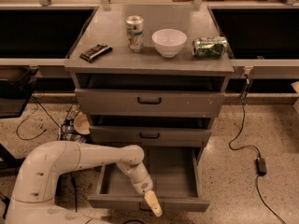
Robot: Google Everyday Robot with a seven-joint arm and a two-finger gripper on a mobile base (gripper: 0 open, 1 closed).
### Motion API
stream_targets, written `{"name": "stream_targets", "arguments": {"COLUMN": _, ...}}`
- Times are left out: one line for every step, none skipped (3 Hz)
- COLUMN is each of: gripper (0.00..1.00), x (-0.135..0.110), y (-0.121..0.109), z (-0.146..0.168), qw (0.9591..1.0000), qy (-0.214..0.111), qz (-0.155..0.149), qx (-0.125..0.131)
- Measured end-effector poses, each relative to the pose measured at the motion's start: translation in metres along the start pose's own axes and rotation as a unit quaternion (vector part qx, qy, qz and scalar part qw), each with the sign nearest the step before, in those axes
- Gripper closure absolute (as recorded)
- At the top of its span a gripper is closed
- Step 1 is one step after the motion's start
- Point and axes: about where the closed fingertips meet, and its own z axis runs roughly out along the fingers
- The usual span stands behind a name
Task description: Open bottom drawer
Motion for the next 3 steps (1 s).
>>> {"name": "stream_targets", "arguments": {"gripper": 0.0, "x": 0.017, "y": 0.01, "z": -0.02, "qw": 0.9994, "qy": 0.011, "qz": 0.026, "qx": 0.019}}
{"name": "stream_targets", "arguments": {"gripper": 0.0, "x": 0.037, "y": 0.016, "z": -0.026, "qw": 0.9978, "qy": 0.004, "qz": 0.055, "qx": 0.036}}
{"name": "stream_targets", "arguments": {"gripper": 0.0, "x": 0.038, "y": 0.016, "z": -0.025, "qw": 0.9978, "qy": 0.004, "qz": 0.055, "qx": 0.036}}
